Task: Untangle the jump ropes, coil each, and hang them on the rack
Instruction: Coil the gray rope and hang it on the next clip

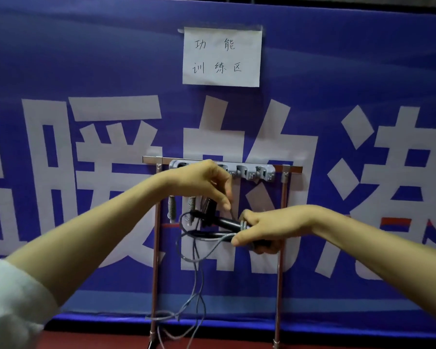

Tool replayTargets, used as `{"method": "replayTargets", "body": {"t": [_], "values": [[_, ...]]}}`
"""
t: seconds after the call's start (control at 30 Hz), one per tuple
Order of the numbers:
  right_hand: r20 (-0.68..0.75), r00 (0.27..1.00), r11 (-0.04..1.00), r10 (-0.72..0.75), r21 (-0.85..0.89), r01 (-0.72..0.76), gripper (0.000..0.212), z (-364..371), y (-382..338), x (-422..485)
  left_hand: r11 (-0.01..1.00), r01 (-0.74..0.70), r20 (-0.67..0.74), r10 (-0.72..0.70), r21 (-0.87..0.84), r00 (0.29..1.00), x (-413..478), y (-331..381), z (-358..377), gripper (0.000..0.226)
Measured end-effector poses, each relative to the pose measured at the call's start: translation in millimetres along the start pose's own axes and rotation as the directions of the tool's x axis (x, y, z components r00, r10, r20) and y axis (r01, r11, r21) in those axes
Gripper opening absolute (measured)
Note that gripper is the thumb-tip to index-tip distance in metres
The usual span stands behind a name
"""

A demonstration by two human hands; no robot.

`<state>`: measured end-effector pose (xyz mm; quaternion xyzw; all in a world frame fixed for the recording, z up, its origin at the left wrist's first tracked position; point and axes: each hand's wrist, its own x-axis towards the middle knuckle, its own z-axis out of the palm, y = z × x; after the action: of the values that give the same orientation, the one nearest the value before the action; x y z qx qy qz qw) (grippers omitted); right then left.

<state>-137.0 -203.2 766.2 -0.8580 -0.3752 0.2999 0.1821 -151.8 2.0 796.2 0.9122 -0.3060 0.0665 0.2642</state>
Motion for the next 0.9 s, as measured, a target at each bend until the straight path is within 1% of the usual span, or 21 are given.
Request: {"method": "replayTargets", "body": {"t": [0.07,0.13,0.2,0.23,0.27,0.33,0.37,0.4,0.43,0.47,0.5,0.53,0.57,0.6,0.67,0.7,0.73,0.77,0.83,0.87,0.9], "values": [[0.025,0.999,1.000,-0.028,0.010,0.028,0.030,0.5,2.6,7.3,0.996,-0.055,-0.052,0.059,0.066,0.997,-3.5,0.4,5.6,0.012],[0.004,0.999,0.999,-0.034,-0.013,0.034,0.031,3.8,5.7,16.6,0.983,-0.100,-0.047,0.108,0.154,0.993,-4.5,0.8,11.3,0.009],[-0.116,0.992,0.995,-0.046,-0.097,0.035,0.027,5.6,8.6,22.2,0.951,-0.124,-0.045,0.142,0.283,0.989,-6.2,1.1,13.4,0.009],[-0.197,0.978,0.983,-0.063,-0.182,0.027,0.024,5.4,11.3,23.9,0.931,-0.121,-0.051,0.147,0.343,0.988,-7.5,-0.3,13.2,0.010],[-0.278,0.957,0.960,-0.080,-0.279,0.000,0.024,4.6,14.6,24.6,0.916,-0.095,-0.058,0.128,0.390,0.990,-9.3,-1.2,13.0,0.011],[-0.408,0.909,0.882,-0.090,-0.457,-0.118,0.027,3.1,20.5,25.8,0.894,0.030,-0.055,-0.006,0.447,0.998,-11.8,-4.8,15.1,0.018],[-0.461,0.882,0.807,-0.096,-0.555,-0.203,0.028,3.1,22.9,26.9,0.889,0.111,-0.049,-0.100,0.444,0.994,-12.0,-5.9,19.0,0.021],[-0.507,0.854,0.706,-0.116,-0.647,-0.288,0.030,3.1,24.9,28.3,0.894,0.186,-0.040,-0.186,0.408,0.982,-11.8,-6.7,24.9,0.023],[-0.547,0.824,0.606,-0.148,-0.708,-0.361,0.032,2.7,27.3,30.8,0.910,0.248,-0.032,-0.252,0.333,0.967,-11.6,-7.5,31.4,0.028],[-0.579,0.793,0.530,-0.189,-0.740,-0.414,0.035,1.8,28.9,32.6,0.928,0.304,-0.019,-0.308,0.214,0.951,-11.0,-8.8,37.7,0.038],[-0.607,0.760,0.483,-0.230,-0.750,-0.453,0.036,0.2,30.1,34.4,0.934,0.354,0.009,-0.355,0.049,0.935,-11.0,-9.4,43.3,0.047],[-0.630,0.727,0.459,-0.272,-0.749,-0.478,0.036,-1.4,31.5,35.6,0.911,0.389,0.049,-0.385,-0.135,0.921,-11.4,-9.5,48.6,0.053],[-0.650,0.691,0.448,-0.317,-0.744,-0.495,0.035,-3.0,32.0,36.2,0.854,0.406,0.086,-0.401,-0.325,0.912,-11.5,-10.1,53.2,0.054],[-0.668,0.654,0.442,-0.355,-0.737,-0.512,0.034,-4.6,32.6,35.9,0.757,0.409,0.119,-0.408,-0.510,0.905,-10.9,-10.2,57.6,0.053],[-0.690,0.582,0.411,-0.431,-0.724,-0.554,0.034,-6.7,32.9,34.2,0.474,0.372,0.173,-0.412,-0.798,0.895,-6.7,-10.9,65.4,0.046],[-0.694,0.553,0.380,-0.461,-0.718,-0.583,0.035,-6.6,33.5,34.0,0.339,0.344,0.191,-0.412,-0.876,0.891,-3.9,-11.3,68.4,0.042],[-0.694,0.535,0.362,-0.481,-0.713,-0.600,0.035,-6.5,33.5,34.7,0.247,0.321,0.202,-0.410,-0.914,0.889,-0.9,-12.1,71.1,0.038],[-0.697,0.534,0.369,-0.479,-0.712,-0.598,0.036,-6.8,32.8,35.0,0.191,0.299,0.202,-0.406,-0.935,0.891,2.0,-11.7,73.7,0.033],[-0.710,0.537,0.418,-0.456,-0.704,-0.574,0.036,-8.5,29.2,33.4,0.117,0.239,0.173,-0.406,-0.964,0.897,7.1,-9.7,78.7,0.025],[-0.726,0.524,0.453,-0.445,-0.687,-0.568,0.038,-9.9,27.3,31.7,0.101,0.205,0.147,-0.410,-0.974,0.900,8.5,-8.0,81.3,0.024],[-0.746,0.510,0.496,-0.428,-0.666,-0.557,0.041,-11.1,24.8,28.9,0.117,0.171,0.109,-0.414,-0.978,0.904,8.9,-6.3,83.8,0.024]]}}
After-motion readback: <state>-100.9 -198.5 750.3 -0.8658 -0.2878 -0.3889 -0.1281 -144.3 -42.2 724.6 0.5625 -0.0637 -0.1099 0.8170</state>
